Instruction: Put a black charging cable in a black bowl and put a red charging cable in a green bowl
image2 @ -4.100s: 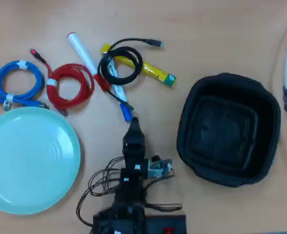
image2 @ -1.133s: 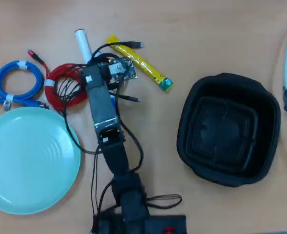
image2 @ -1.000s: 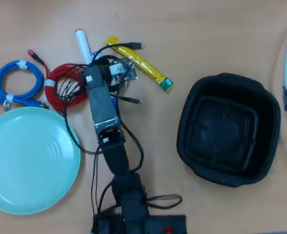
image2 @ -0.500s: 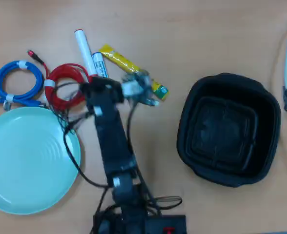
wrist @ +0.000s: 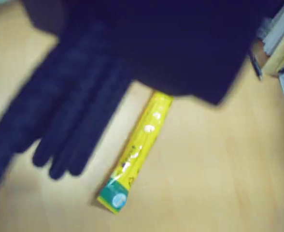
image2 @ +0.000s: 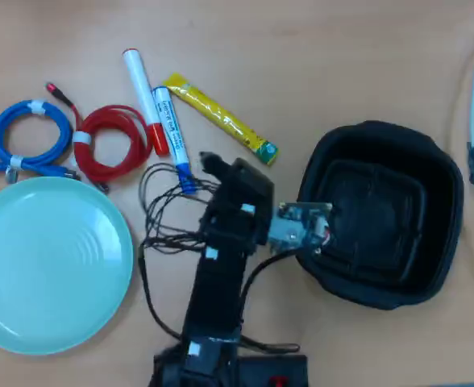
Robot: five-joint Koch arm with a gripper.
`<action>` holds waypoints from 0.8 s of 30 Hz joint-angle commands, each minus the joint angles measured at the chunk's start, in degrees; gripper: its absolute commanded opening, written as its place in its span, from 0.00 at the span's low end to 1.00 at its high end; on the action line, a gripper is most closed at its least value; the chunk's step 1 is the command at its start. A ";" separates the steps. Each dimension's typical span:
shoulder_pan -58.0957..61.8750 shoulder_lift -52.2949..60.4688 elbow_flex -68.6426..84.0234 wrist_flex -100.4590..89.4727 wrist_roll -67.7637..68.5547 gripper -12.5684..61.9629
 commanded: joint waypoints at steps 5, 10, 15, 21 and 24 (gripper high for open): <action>1.41 5.36 -3.08 -7.56 4.13 0.08; 1.32 7.12 -3.78 -11.78 4.66 0.08; 7.03 7.82 -3.08 -14.06 4.31 0.08; 21.27 7.56 -2.99 -14.41 4.39 0.09; 28.65 7.47 -1.93 -14.41 4.48 0.09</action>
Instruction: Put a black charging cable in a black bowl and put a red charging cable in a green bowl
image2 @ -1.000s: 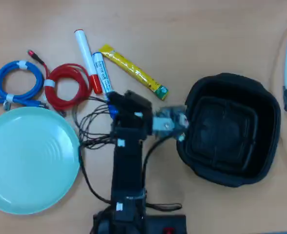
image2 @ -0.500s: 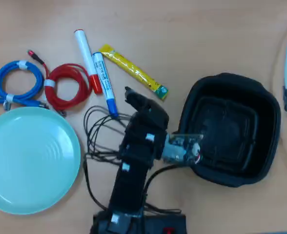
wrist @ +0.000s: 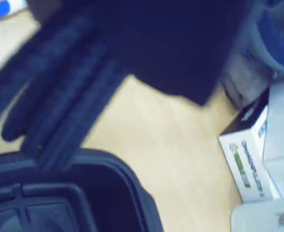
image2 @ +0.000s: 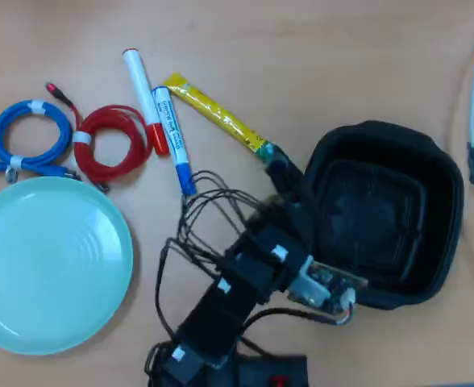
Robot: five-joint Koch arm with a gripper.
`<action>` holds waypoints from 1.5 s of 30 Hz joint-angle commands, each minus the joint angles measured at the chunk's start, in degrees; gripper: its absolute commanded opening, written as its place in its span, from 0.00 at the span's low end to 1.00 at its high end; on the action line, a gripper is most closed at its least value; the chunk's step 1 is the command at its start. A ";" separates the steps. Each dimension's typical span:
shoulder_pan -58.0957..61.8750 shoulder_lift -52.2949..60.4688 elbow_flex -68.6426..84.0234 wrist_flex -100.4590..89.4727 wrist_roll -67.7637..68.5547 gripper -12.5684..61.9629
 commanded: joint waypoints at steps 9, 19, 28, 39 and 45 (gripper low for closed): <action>14.77 1.14 12.30 -17.58 0.70 0.09; 13.36 -3.96 34.45 -37.44 1.23 0.10; 10.55 -4.31 45.70 -47.46 5.36 0.46; 9.32 -4.39 46.32 -48.60 5.27 0.65; 8.61 -6.42 46.58 -48.69 5.45 0.66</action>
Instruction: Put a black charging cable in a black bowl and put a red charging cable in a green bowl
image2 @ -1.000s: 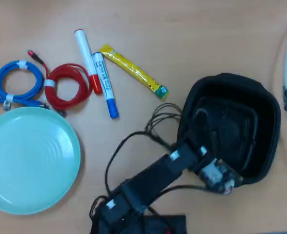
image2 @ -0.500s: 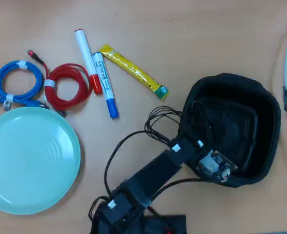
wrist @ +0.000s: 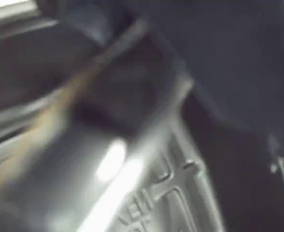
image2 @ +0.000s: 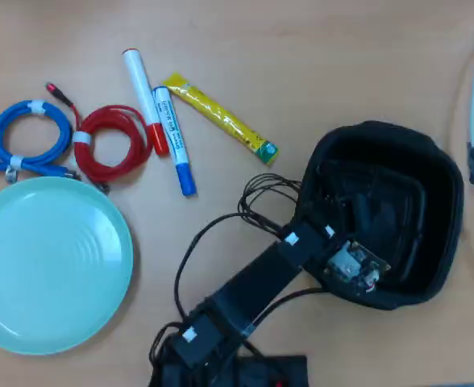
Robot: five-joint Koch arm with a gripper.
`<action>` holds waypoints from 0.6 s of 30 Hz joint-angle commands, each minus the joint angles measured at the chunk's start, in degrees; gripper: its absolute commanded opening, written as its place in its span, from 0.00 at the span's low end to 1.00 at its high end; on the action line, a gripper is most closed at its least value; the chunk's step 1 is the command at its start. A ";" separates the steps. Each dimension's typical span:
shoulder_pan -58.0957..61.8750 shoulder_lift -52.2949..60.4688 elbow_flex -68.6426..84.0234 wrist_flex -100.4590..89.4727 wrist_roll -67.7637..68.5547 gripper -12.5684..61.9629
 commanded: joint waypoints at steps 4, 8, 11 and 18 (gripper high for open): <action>-1.49 9.93 -1.93 -4.83 0.79 0.69; -4.48 15.38 6.59 -9.67 5.98 0.87; -4.22 15.56 10.99 -17.23 6.94 0.95; -3.52 20.92 11.51 -17.49 6.15 0.93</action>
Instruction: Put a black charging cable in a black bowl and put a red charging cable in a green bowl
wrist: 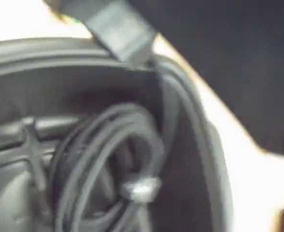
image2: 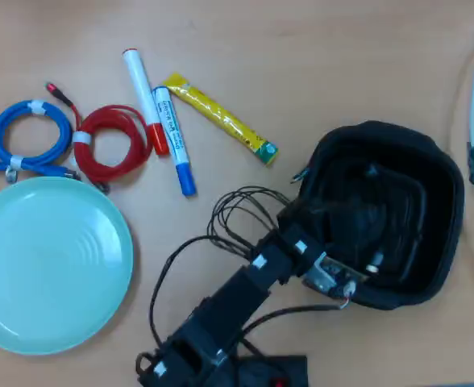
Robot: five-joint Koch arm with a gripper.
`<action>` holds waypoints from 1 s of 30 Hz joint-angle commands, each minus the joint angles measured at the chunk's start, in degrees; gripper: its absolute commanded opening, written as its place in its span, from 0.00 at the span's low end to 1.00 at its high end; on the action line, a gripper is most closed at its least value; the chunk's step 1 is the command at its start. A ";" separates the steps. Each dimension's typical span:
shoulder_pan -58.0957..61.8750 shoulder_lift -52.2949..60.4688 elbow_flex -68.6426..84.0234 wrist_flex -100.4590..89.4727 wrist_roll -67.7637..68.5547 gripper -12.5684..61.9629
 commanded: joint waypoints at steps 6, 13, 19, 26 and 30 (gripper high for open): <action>-1.67 8.53 -2.55 -5.01 -0.18 0.94; -21.45 8.96 -2.55 -5.54 0.35 0.94; -37.35 9.05 2.64 -5.63 0.26 0.94; -55.63 8.79 6.59 -5.71 -1.49 0.94; -62.14 8.70 6.59 -6.94 -21.80 0.93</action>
